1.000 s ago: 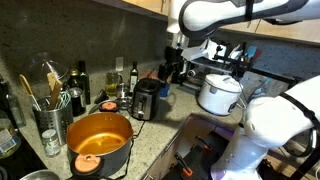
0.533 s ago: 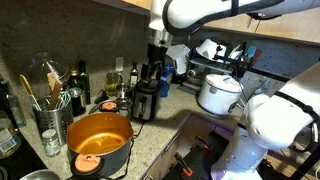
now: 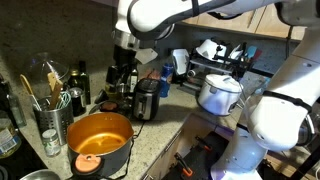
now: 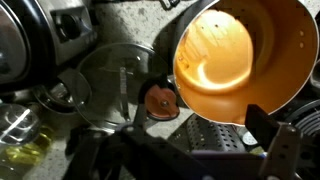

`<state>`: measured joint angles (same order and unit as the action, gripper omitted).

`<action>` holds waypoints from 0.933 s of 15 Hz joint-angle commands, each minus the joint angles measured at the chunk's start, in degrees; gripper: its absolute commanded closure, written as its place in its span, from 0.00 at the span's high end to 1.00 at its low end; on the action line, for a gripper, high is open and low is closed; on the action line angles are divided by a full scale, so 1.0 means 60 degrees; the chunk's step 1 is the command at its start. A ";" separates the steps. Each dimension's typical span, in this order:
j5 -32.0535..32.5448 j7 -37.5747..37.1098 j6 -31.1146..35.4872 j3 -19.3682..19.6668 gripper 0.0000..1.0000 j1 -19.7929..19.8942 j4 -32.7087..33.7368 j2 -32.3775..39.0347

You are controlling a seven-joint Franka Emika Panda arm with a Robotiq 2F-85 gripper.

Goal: Use the wooden spoon to stir the pot.

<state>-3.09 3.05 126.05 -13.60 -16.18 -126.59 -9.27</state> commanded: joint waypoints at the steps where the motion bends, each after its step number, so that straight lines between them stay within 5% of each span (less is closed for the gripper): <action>1: -0.0145 0.0438 0.0148 -0.0328 1.00 -0.0212 0.1379 0.1290; 14: 0.0383 0.0043 0.0061 -0.0983 1.00 -0.0964 0.4743 0.3767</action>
<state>-2.38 4.17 127.14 -19.07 -21.14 -102.45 10.47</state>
